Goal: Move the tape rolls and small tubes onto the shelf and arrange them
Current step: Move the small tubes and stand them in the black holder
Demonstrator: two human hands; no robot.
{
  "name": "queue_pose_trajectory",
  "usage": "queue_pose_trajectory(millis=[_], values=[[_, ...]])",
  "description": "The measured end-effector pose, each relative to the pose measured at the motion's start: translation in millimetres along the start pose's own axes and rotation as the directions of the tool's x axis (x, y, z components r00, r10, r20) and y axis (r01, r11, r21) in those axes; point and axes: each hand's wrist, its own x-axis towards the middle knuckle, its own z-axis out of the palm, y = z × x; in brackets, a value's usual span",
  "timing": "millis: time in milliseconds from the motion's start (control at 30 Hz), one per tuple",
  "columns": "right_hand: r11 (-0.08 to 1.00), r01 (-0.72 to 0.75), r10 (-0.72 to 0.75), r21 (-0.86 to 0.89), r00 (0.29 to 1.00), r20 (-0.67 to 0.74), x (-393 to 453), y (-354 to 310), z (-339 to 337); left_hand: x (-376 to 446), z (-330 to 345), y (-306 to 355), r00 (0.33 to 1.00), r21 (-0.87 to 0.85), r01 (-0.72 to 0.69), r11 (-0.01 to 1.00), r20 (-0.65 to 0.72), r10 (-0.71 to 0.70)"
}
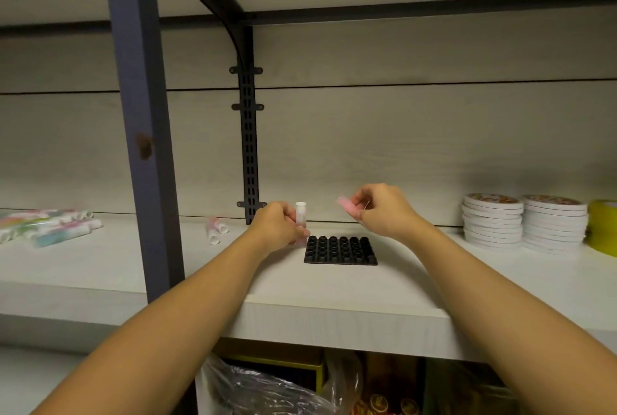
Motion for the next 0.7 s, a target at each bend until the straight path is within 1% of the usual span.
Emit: queue_pose_trajectory(millis=[100,167,267,333,433,500,567,633,700], values=[[1.000,-0.005,0.005,-0.003,1.000,-0.004,-0.6,1.0,0.9,-2.7,0.5,-1.2,1.000,-0.015,0.016,1.000,0.027,-0.016],[1.000,-0.002,0.002,-0.004,1.000,-0.001,-1.4,0.4,1.5,-4.1,-0.3,-0.8,0.999,-0.077,0.020,0.997,0.036,-0.017],[1.000,-0.004,0.004,0.013,1.000,-0.001,-1.2,-0.8,1.9,-5.2,-6.7,2.4,1.000,-0.204,-0.013,0.979,-0.018,0.009],[0.998,-0.039,0.039,0.052,0.999,0.010,1.9,-1.9,1.6,-3.2,-11.6,3.7,0.998,-0.226,-0.040,0.973,-0.048,0.030],[0.972,-0.135,0.131,0.192,0.991,0.029,13.6,-6.9,0.8,0.8,-17.7,11.1,0.989,-0.157,-0.108,0.982,-0.114,0.091],[0.933,-0.192,0.194,0.303,0.981,0.022,23.6,-13.2,-1.7,5.9,-21.8,18.0,0.981,-0.149,-0.129,0.980,-0.163,0.105],[0.897,-0.228,0.233,0.379,0.972,0.034,32.9,-16.8,-0.4,10.7,-24.4,25.3,0.975,-0.131,-0.147,0.980,-0.186,0.122],[0.887,-0.242,0.249,0.392,0.968,0.036,39.3,-14.3,7.6,15.7,-25.9,29.7,0.965,-0.010,-0.182,0.983,-0.193,0.177],[0.896,-0.257,0.264,0.363,0.964,0.032,42.2,-5.6,19.6,19.3,-25.5,32.2,0.955,0.177,-0.211,0.961,-0.171,0.242]])
